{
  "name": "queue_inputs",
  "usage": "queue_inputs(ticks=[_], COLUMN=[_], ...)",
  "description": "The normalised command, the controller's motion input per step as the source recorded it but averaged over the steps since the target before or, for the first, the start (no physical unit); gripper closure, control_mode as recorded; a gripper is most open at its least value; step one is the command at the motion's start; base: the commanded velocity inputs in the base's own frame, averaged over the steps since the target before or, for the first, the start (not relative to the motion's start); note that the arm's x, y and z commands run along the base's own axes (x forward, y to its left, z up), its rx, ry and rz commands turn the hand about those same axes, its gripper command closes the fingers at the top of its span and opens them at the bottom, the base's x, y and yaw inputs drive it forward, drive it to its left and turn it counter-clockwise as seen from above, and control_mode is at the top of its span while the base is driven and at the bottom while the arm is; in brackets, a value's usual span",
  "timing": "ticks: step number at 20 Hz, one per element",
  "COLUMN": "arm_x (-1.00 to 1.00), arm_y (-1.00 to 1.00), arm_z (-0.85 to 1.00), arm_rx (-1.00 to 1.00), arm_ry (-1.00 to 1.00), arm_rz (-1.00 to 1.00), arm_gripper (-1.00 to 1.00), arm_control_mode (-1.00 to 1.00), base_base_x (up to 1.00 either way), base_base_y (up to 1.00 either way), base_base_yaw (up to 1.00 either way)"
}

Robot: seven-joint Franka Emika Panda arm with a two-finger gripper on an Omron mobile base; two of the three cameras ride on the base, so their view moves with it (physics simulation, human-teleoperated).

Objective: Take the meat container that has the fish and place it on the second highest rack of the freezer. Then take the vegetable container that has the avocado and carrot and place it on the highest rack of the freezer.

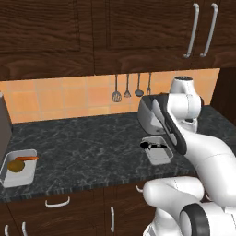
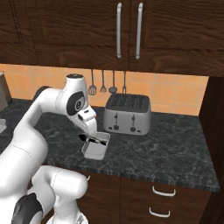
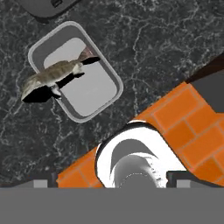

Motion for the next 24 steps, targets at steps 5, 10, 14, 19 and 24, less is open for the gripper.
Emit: queue_inputs(ticks=[5,10,14,19,24], arm_x=[-0.23,-0.12,0.00,0.04,0.22], arm_y=[-0.16,-0.15,-0.01,-0.05,-0.19], arm_z=[-0.45,-0.35,-0.40,-0.39,-0.28], arm_rx=[0.03,0.02,0.00,0.00,0.01], arm_ry=[0.00,0.00,0.00,0.00,0.05], arm_rz=[-0.43,-0.34,-0.13,-0.02,0.00], arm_gripper=[-1.00,-1.00,-1.00,-1.00,-1.00], arm_control_mode=[-1.00,-1.00,-1.00,-1.00,-1.00], base_base_x=[0.00,0.00,0.00,0.00,0.00], base_base_y=[0.00,0.00,0.00,0.00,0.00], base_base_yaw=[0.00,0.00,0.00,0.00,0.00])
